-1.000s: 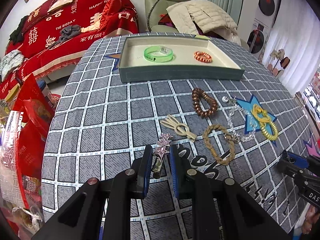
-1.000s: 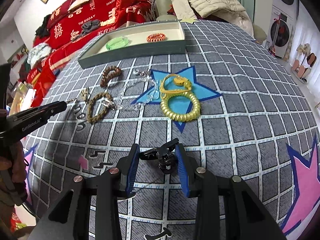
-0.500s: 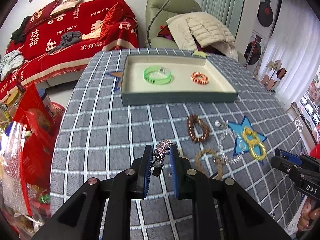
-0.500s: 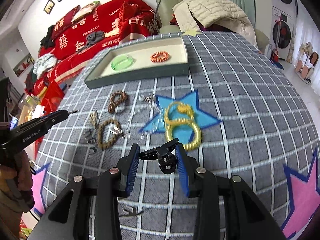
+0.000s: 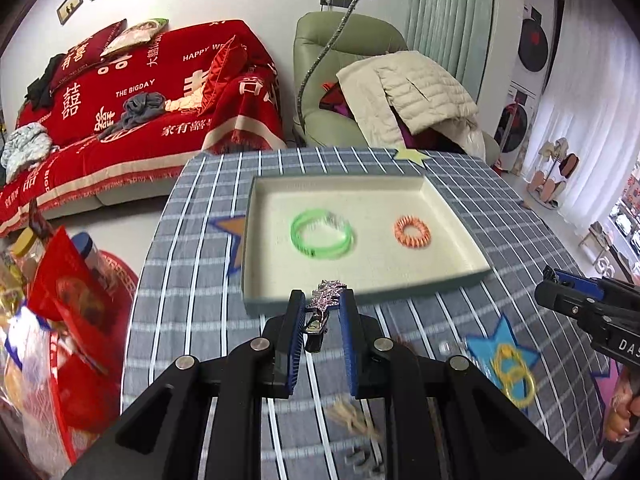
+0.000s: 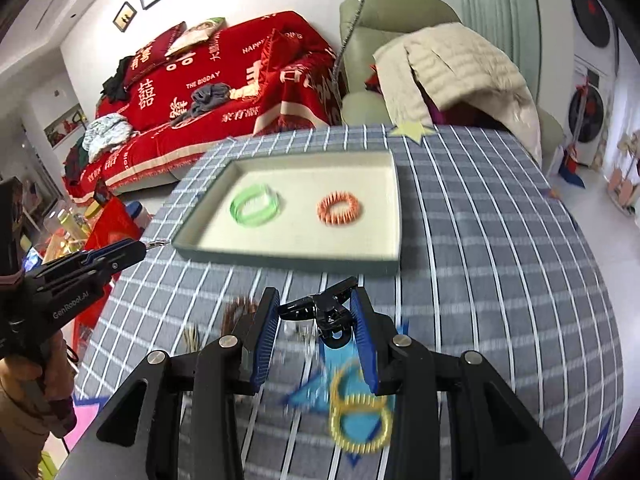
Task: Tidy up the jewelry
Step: 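Carry both items over the tray and open the right tool to drop the clip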
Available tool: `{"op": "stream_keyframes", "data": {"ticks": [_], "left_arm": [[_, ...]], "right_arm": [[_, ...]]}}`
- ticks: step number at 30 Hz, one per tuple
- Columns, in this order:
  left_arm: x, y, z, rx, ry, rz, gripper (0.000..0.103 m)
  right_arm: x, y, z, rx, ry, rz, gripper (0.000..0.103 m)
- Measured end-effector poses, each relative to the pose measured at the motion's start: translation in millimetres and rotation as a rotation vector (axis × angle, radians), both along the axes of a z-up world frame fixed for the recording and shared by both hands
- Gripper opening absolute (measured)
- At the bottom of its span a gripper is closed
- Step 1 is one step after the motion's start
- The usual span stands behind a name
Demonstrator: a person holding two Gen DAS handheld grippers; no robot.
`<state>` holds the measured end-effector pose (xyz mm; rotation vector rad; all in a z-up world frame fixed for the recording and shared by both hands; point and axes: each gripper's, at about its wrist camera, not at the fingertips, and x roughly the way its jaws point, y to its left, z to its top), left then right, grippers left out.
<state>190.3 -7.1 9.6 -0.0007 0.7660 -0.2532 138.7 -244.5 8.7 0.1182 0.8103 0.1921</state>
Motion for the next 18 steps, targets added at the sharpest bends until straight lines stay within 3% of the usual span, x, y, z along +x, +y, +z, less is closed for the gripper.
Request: {"op": "stream_keyframes", "data": {"ticks": [8,18], "left_arm": [[58,-18,-15,0.07,0.001,-0.006,0.039],[103,-24,-52,0.099,0.075,0.019,0.039]], "right_arm": [[65,5,-1,0.014,0.012,0.025,0.04],[140,2,-49,0.081,0.129,-0.028,0.04]]}}
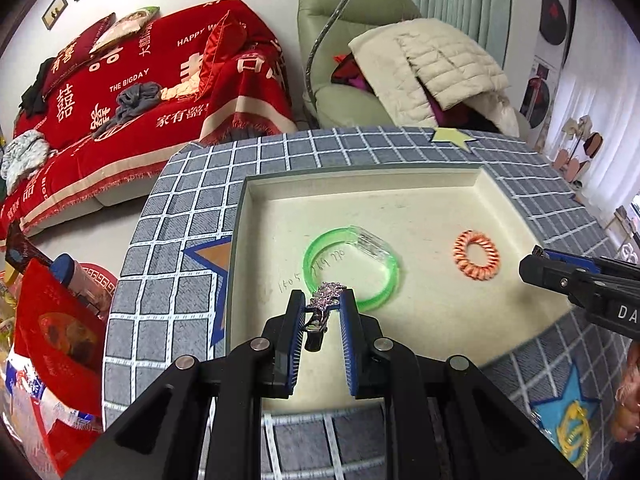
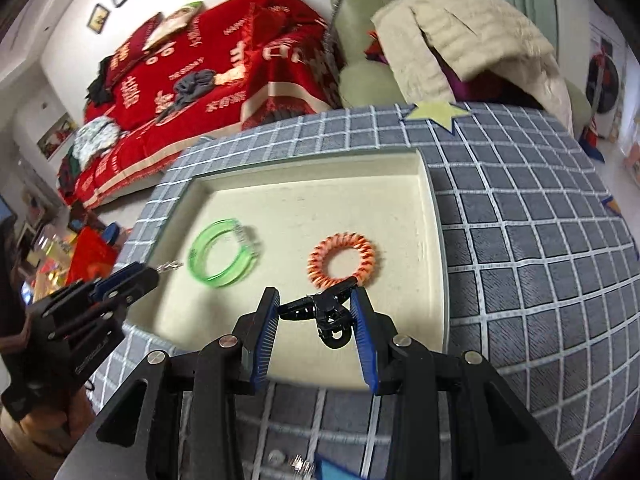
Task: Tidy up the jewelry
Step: 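Carry both items over the tray and open the right tool to drop the clip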
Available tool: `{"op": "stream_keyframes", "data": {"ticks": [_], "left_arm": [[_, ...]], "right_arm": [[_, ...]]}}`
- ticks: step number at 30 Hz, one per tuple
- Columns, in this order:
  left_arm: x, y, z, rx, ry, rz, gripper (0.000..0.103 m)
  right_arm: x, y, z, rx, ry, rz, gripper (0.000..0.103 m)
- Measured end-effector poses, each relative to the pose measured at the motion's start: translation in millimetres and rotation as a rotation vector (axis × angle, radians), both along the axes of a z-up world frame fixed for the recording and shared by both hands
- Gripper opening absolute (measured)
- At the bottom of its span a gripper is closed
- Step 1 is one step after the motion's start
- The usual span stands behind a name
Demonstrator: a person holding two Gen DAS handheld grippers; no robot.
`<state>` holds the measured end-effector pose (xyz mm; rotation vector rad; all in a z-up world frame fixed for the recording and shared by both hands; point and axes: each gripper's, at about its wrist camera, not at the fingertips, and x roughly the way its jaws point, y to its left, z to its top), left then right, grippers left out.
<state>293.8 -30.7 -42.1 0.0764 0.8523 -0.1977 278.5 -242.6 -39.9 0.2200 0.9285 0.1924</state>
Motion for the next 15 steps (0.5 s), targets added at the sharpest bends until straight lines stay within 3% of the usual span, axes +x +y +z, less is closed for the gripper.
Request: {"op": "stream_keyframes", "data": {"ticks": [9,15], "left_arm": [[21,-2,-27,0.032,0.047,0.032,0.039],[17,-12,-28,0.095,0.015,0.022,0.039]], "right_arm": [[27,-4,-27,-0.024,0.024,-0.035,0.04],[26,-2,-37,-0.076,0.03,-0.041,0.04]]}}
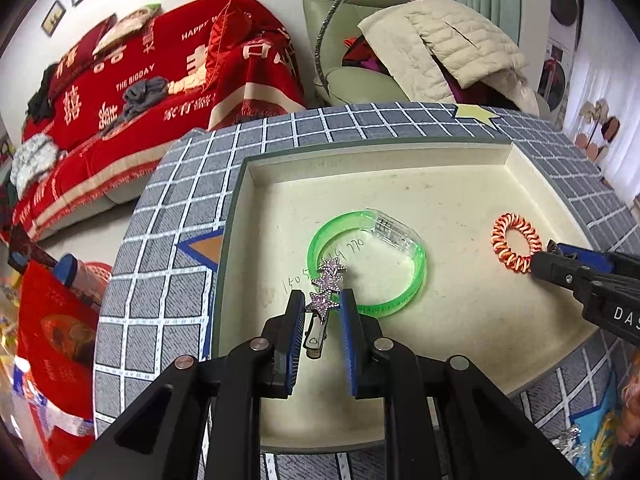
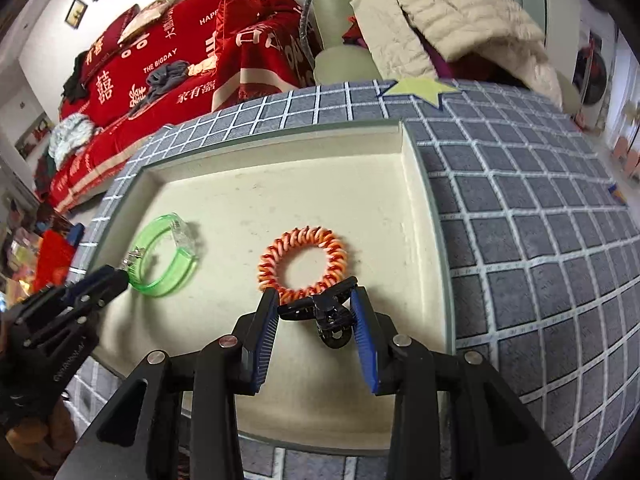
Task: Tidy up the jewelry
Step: 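Carry both items over the tray and open the right tool to drop the clip, then lower the star hairpin into the tray and open the left tool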
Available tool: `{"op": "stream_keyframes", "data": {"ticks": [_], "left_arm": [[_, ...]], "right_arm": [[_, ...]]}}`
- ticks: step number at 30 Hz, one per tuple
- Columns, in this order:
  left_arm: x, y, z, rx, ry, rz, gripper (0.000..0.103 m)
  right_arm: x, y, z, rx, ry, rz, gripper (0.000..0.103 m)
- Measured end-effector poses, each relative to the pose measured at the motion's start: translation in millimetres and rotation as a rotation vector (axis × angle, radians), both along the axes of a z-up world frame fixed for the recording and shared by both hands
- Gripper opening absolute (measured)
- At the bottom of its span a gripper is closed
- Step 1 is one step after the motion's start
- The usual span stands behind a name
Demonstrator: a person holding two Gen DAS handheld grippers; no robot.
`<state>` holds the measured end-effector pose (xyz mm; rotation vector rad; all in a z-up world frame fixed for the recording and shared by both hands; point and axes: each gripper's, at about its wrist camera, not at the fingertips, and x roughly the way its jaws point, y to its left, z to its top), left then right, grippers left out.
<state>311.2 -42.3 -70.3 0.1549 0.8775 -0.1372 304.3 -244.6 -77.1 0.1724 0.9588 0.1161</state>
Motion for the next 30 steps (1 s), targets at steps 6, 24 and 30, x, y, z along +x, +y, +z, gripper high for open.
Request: {"op": "stream_keyframes", "data": {"ticks": [6,24,30], "left_arm": [[-3,-4,1,0.016,-0.007,0.003,0.039],[-32,14,30,-0.09,-0.034,0.019,0.039],[-54,23,42,-0.108,-0.041,0.012,0.039]], "right_arm": [[-2,5,-1,-0.025,0.006,0.01,0.056],[-49,-14,46,0.164,-0.099,-0.013,0.077],[-77,-21,51,0.188,-0.105,-0.031,0.078]]}}
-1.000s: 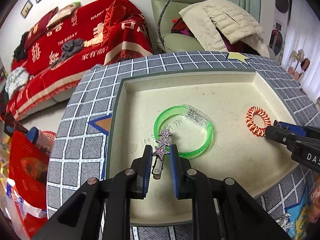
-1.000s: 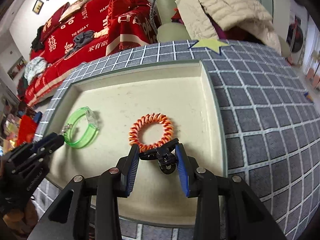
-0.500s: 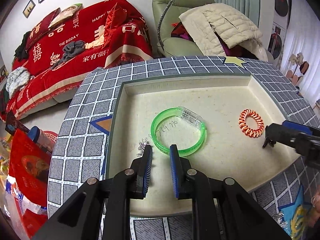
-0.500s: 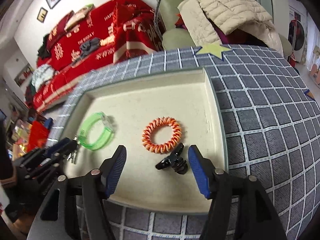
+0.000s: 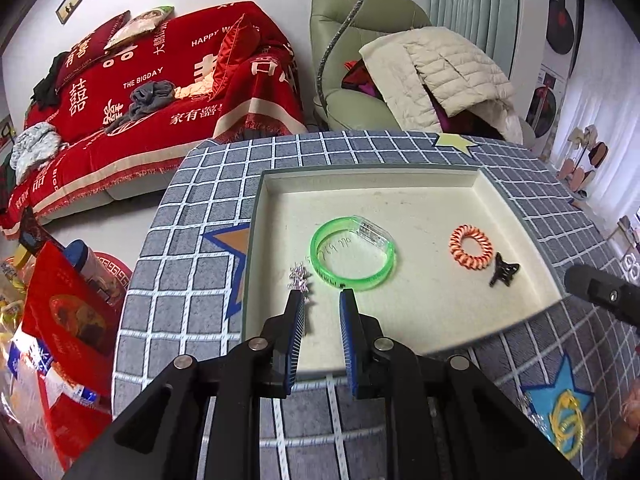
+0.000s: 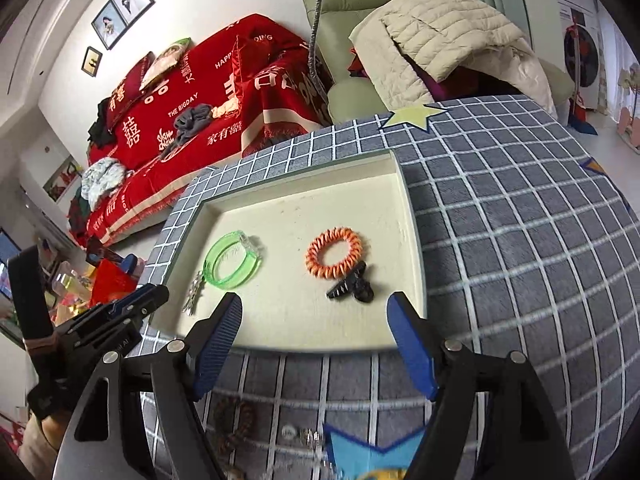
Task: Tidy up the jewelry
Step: 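Lower the star hairpin into the tray and open the left tool, then move the left tool to the brown bead bracelet while the right tool reaches the yellow hair tie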
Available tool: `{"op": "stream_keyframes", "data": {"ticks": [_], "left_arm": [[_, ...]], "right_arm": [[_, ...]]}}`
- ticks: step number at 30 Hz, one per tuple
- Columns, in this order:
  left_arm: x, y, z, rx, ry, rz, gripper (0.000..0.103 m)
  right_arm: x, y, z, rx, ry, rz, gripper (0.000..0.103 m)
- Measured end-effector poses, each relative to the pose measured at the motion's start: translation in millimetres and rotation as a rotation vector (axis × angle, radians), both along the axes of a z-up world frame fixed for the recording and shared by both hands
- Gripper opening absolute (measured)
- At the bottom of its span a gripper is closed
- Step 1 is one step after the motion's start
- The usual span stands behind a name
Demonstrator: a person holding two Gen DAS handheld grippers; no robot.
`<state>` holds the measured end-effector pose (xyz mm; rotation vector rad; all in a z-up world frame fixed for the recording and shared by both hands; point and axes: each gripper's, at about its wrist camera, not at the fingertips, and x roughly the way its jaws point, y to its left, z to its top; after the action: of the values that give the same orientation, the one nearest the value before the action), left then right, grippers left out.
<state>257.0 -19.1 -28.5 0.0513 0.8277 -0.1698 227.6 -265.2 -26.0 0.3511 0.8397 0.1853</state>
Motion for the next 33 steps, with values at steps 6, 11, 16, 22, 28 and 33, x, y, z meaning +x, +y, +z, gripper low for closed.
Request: {"op": "stream_keyframes", "data": {"ticks": [6,11,16,22,28,33], "left_arm": [[-30,6,8,-0.022,-0.011,0.005,0.039],[-58,9,11,-0.049,-0.052,0.029,0.103],[-76,2,5,-0.026,-0.031,0.011,0.103],[-85,-3,-14,-0.009,0.033,-0.002,0.103],[-93,-8,-32,0.019,0.079,-0.003,0.103],[-89,-11,-40,0.043,0.1,0.0,0.103]], "right_arm": [[-35,-6,-3,0.008,0.016,0.001,0.08],[-64,-15,-8,0.017,0.034,-0.016,0.081],[-88,-24,-15,0.008,0.05,-0.038,0.084],[-113,-35,-23,0.011,0.06,-0.069,0.089],[-130,-40,-40,0.002,0.118,-0.064,0.089],[-136,-44,-52,-0.031,0.16,-0.093,0.089]]}}
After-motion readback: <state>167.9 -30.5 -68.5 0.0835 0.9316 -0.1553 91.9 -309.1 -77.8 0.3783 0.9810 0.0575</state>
